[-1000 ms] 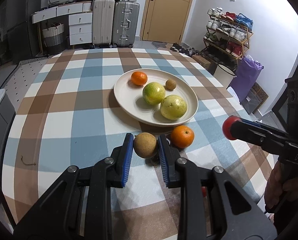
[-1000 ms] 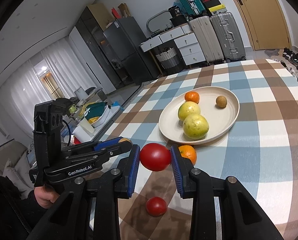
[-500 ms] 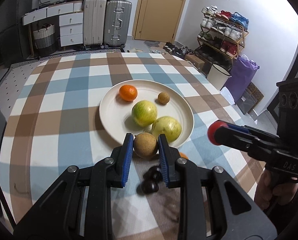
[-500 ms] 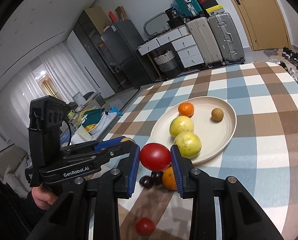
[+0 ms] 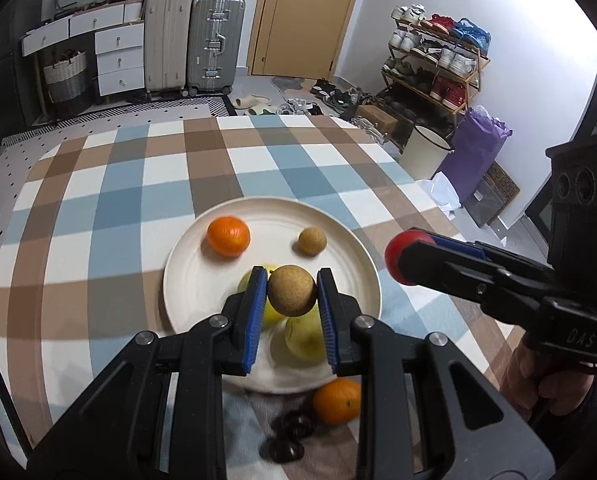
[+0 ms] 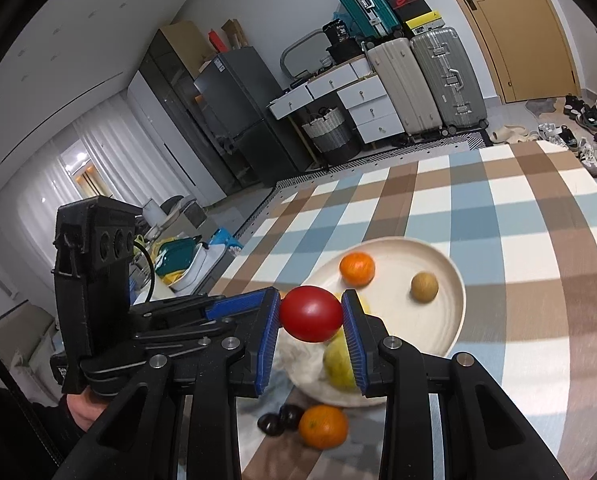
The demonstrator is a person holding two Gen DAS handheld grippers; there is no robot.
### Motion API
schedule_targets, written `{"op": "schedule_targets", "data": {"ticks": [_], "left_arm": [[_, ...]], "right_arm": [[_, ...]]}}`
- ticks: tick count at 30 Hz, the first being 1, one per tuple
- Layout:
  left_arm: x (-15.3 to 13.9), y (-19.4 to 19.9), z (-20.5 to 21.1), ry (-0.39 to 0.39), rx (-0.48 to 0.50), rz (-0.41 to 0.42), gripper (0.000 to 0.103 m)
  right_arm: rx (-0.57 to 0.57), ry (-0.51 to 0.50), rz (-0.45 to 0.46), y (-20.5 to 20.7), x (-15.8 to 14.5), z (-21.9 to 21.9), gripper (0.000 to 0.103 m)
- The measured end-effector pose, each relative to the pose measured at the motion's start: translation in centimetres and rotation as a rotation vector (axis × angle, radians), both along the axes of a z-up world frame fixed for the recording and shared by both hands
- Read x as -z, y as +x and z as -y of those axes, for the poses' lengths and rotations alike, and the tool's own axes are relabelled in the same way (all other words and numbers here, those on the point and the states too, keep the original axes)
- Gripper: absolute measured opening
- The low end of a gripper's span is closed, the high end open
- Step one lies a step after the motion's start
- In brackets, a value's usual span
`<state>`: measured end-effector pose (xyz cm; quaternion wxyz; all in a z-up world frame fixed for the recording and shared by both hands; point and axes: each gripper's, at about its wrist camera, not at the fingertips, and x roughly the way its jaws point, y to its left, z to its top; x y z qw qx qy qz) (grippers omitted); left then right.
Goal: Organize fruits
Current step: 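Carry the tomato and kiwi onto the white plate and open both tools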
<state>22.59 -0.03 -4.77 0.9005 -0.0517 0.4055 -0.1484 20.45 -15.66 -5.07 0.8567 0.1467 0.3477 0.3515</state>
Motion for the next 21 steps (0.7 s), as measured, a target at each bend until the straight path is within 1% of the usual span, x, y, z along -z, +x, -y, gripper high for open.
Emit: {"op": "schedule_targets", "data": {"ticks": [4,9,11,16,19,21], "left_arm": [[-0.2,2.0,0.3,-0.003,0.007,-0.001,0.023],[0.7,4.6,1.2,-0.029,0.039,-0.045,0.023],[1.1,5.4,1.5,-0.024,0.043,-0.054,0.023],[2.4,7.1,2.6,-0.022,0.067,-0.089,0.023],[3.3,8.1,3.1,-0.034,0.084,-0.116,0.023],[3.9,8.5,3.5,-0.021,0.092,-0.126,0.023]], "right_arm": [[0.007,0.001,-0.001,1.5,-0.2,0.2,0.032],[0.023,0.015,0.004,3.0,-0.1,0.8,0.032],[0.032,0.021,0.004,3.6,0.0,1.1,0.032],[0.053,0.013,-0.025,5.2,1.3,1.5,0.032],[0.059,0.008,-0.052,6.0,2.4,1.7,0.032],[0.058,0.007,-0.071,6.4,3.1,1.8,0.032]]}}
